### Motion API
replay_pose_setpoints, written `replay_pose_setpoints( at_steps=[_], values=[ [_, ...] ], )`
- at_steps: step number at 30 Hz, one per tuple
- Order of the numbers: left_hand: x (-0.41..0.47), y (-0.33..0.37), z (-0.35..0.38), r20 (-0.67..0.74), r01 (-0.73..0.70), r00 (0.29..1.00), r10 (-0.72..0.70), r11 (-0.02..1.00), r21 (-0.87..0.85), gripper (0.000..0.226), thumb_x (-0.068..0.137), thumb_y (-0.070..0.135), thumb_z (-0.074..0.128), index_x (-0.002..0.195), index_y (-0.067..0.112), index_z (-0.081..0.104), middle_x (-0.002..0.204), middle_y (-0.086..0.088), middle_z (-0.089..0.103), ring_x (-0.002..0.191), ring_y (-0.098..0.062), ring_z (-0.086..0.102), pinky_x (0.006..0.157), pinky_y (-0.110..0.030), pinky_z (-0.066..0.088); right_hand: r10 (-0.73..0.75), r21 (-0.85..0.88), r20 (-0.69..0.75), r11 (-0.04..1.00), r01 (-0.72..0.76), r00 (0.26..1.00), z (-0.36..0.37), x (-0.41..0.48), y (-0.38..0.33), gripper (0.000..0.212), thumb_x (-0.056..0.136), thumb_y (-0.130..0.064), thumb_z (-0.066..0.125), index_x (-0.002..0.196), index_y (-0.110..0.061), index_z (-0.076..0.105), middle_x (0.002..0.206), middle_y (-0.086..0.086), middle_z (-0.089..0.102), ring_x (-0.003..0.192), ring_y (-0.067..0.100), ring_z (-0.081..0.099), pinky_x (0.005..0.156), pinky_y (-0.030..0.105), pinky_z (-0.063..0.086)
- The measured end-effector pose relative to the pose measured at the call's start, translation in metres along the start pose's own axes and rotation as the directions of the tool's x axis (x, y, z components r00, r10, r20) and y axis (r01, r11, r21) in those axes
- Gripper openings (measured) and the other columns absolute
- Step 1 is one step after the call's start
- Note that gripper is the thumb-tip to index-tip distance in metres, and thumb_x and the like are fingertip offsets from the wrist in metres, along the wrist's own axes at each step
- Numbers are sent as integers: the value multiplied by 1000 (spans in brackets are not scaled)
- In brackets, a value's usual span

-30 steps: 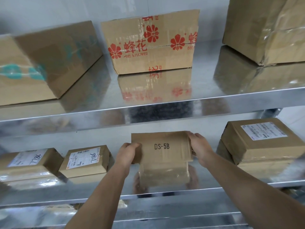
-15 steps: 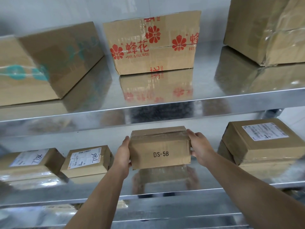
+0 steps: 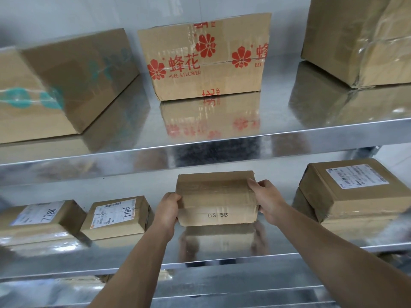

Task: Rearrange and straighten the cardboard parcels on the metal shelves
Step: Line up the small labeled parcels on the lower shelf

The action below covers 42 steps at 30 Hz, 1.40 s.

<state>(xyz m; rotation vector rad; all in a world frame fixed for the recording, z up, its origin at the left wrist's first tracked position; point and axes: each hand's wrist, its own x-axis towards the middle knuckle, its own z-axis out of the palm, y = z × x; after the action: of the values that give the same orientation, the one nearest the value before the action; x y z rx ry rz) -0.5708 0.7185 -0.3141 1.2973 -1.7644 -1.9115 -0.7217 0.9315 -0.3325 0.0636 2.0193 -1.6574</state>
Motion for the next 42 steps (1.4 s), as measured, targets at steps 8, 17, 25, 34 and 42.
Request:
replay_pose_setpoints(
  at_steps=[8,17,25,34,42],
  values=[
    [5,-2,3,-23,27,999,-24,991,129,32,102,46,52,111,16,57,111,-5,62,107,-29,59,99,-55,52,3,-53,45,999,-1,999,-2,6,3,41,85,-54,68,107,-21,60,113,5,70,106,28,67,100,54,53],
    [12,-7,11,-41,37,999,-29,980,193,25,103,38,55,105,14,57,102,-4,61,94,-26,58,93,-53,55,12,-181,15,983,-9,1000,-2,11,9,32,92,-48,63,103,-18,58,109,8,69,102,29,67,99,55,53],
    [19,-12,15,-77,26,997,-5,961,275,21,103,37,55,99,17,56,103,-7,62,101,-32,60,91,-53,56,2,-259,-19,966,-7,1000,1,17,13,24,101,-35,59,112,-14,57,109,5,66,103,26,64,100,51,52],
    [22,-11,17,-104,21,994,16,941,338,23,102,38,56,92,18,56,99,-8,63,99,-33,60,92,-52,57,-11,-305,-26,952,2,1000,3,21,11,22,101,-35,59,110,-15,55,108,5,66,102,26,63,99,51,52],
    [17,-14,15,-76,75,995,-62,980,183,25,101,40,58,101,15,59,111,-10,64,101,-30,59,97,-54,53,2,-304,-16,953,-7,1000,2,20,11,26,102,-37,57,114,-15,55,109,4,65,104,27,63,100,51,51]
  ],
)
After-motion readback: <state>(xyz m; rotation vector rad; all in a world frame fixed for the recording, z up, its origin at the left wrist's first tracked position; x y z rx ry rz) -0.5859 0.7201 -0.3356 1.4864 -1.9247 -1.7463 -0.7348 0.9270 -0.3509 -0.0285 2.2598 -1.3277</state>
